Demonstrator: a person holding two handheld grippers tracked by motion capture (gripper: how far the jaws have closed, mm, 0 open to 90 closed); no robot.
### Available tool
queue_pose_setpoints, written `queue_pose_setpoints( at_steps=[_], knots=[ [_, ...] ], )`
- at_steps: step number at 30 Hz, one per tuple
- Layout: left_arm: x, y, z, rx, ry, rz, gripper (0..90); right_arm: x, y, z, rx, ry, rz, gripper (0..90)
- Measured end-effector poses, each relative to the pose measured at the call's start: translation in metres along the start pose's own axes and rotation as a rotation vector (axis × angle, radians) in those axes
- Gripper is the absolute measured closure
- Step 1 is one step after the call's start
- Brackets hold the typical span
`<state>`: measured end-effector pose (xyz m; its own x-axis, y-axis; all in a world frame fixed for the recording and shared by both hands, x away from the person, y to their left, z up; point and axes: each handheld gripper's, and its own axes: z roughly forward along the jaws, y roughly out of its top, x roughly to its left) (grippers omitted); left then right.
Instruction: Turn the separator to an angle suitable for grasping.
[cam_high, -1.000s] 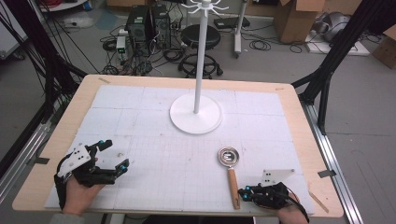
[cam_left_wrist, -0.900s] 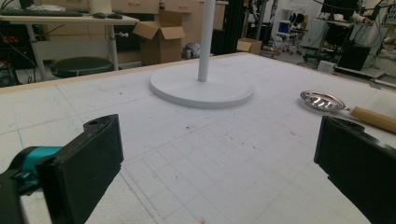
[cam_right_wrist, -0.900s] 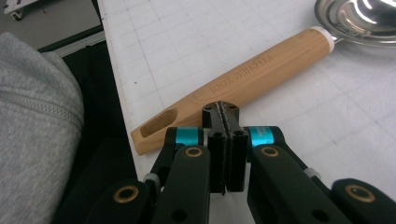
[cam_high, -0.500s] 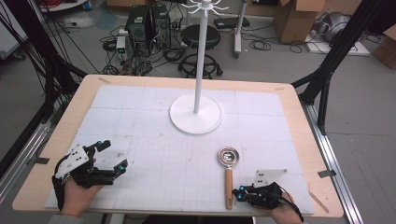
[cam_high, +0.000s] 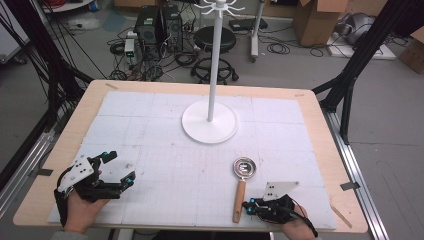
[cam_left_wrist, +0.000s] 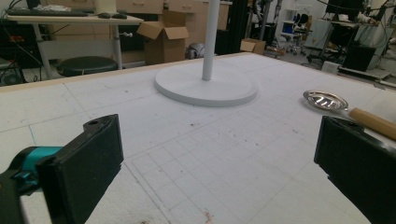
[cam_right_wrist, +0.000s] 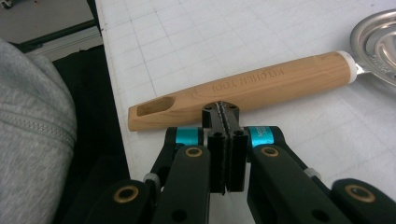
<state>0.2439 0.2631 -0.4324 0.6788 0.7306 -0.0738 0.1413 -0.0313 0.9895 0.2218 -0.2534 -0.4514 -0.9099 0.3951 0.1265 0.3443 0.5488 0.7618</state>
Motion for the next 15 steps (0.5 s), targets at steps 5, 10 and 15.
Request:
queue_pose_setpoints(
  at_steps=[5,10,15],
  knots=[
    [0.000,0.000,-0.001,0.000,0.003,0.002,1.7,0.002,0.004,0.006,-0.003,-0.015,-0.015,90.0],
    [0.001,-0.001,-0.002,-0.001,0.007,-0.002,1.7,0.004,0.007,0.009,0.000,-0.016,-0.015,90.0],
    [0.001,-0.001,-0.003,-0.001,0.007,-0.002,1.7,0.006,0.010,0.013,-0.003,-0.028,-0.018,90.0]
  ],
)
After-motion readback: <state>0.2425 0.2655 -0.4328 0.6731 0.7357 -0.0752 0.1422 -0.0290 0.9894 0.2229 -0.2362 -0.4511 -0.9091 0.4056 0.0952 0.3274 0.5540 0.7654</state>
